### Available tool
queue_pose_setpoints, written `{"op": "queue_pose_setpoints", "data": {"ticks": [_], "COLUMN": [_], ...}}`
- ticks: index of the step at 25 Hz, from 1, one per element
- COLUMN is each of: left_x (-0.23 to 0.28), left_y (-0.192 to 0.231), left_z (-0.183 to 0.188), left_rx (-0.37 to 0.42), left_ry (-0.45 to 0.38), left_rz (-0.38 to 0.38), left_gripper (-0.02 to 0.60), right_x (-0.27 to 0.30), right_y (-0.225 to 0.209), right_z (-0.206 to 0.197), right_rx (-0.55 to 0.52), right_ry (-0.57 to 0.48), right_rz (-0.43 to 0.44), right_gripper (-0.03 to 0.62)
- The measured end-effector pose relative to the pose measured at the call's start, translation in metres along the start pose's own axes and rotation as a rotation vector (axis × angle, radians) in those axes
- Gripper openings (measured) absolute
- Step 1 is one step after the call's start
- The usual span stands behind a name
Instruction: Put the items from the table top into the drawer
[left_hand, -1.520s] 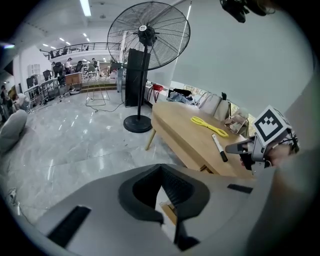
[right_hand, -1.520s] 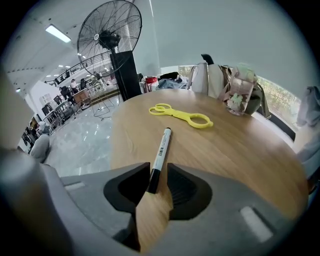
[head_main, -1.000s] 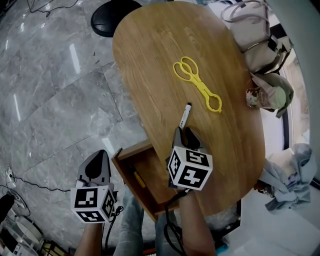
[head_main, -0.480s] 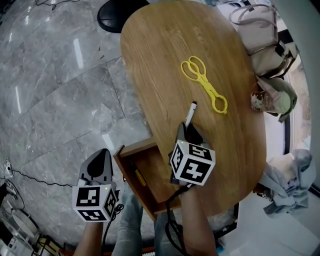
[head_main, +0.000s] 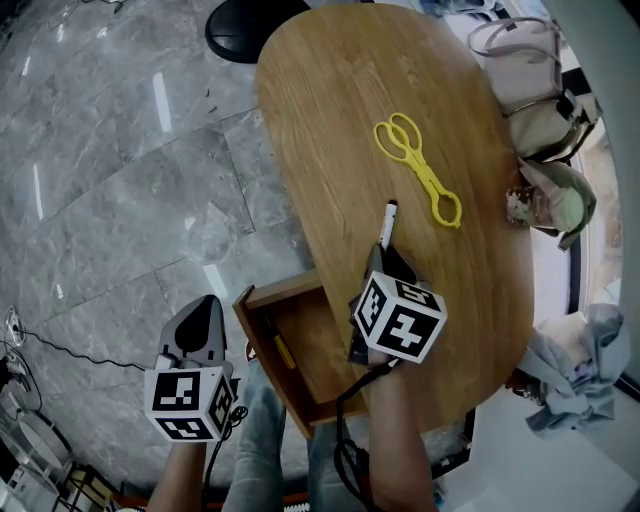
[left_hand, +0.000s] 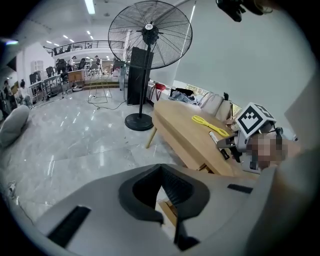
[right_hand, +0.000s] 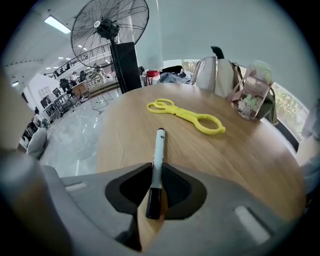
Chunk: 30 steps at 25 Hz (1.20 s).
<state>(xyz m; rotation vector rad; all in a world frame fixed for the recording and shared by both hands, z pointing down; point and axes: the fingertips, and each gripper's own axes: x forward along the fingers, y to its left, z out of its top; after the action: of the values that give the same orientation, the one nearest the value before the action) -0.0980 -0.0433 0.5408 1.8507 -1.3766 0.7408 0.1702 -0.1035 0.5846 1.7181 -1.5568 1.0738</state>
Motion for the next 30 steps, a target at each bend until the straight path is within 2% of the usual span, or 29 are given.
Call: {"op": "queue_pose_setpoints", "data": {"ticks": [9,15,24,30], "left_x": [-0.013,-0.024,-0.049,-0.064], "left_y": [0.004,-0.002,-0.002,0.003], "left_z": [-0.013,-0.025,-0.049,-0.074], "left_rx": [-0.015,-0.024,-0.072,-0.107], "left_ry": [-0.007,-0.016,-0.032,-0.013], "left_rz": [0.011,0.007,0.031,0.054], "left_gripper": [-0.005,-0.005,-0.005,-0.005], "right_x": [-0.019,-0.042,-0.079,-0.103], "right_y": [-0.001,0.012,0.028,0.051], "right_z": [-0.002,-0.009,-0.047,-0.094], "right_rx": [-0.015,-0.031,-0.078,-0.139], "right_ry": [-0.035,-0.056,-0.035,0.024], "right_rz": [0.007,0.053,0.093,0.142], "right_gripper": [0.071,0.071,0.071,0.071]}}
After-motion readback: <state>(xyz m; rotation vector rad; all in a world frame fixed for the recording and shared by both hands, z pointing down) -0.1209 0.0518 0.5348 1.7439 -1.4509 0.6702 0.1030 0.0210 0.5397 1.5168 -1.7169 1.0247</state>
